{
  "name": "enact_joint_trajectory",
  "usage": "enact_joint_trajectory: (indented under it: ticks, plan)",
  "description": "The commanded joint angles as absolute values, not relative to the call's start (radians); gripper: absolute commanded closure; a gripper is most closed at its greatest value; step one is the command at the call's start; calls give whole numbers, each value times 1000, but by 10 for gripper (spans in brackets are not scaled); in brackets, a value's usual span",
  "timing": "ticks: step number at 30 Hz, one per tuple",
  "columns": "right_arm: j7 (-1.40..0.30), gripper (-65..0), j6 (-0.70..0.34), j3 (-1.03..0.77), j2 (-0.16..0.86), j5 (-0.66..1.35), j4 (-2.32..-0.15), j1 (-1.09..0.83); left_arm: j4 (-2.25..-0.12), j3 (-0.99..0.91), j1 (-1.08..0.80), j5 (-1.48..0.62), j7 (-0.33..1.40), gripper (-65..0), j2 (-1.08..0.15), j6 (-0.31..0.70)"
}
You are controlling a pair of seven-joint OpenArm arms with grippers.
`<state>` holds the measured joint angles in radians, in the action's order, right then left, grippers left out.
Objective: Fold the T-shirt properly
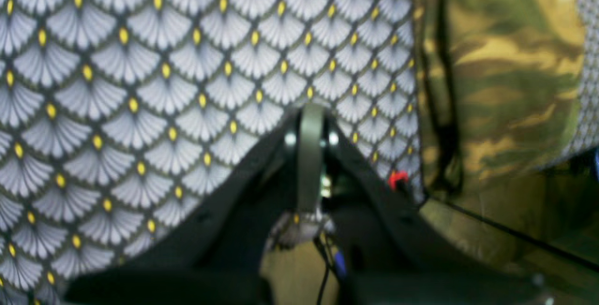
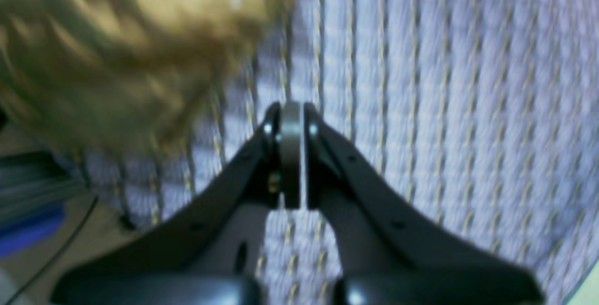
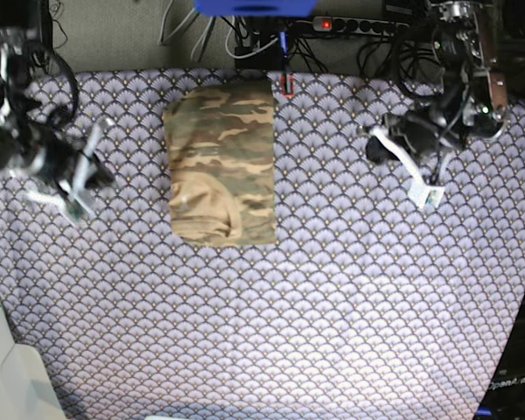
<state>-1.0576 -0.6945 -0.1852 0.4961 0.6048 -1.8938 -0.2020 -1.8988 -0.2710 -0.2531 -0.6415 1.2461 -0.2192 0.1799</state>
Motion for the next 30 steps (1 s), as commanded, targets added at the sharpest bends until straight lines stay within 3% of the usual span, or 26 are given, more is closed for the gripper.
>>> enact_joint_trajectory:
  ticks: [1, 10, 12, 16, 21, 25, 30]
  plan:
    - [-1046, 0, -698, -236, 515, 610, -1911, -231, -1917, -275, -262, -651, 1236, 0, -231, 180]
    - [-920, 0, -698, -572, 501, 582, -1902, -591, -1962, -275, -375, -645, 1236, 0, -271, 180]
    - [-886, 0, -698, -634, 446, 503, -1902, -650, -1962, -274, -406, -644, 1234, 0, -272, 180]
    - [-785, 0, -698, -707, 298, 223, -1879, -674, -1962, -196, -460, -607, 1225, 0, -272, 180]
    - [-561, 0, -698, -776, 133, -74, -1773, -674, -1962, -54, -561, -406, 1118, 0, -263, 177]
    - [-380, 0, -698, -872, 71, -165, -1652, -656, -1942, 18, -642, -314, 1001, 0, -262, 173]
    - [-189, 0, -698, -943, 71, -219, -1469, -648, -1830, 27, -720, -269, 852, 0, -219, 171]
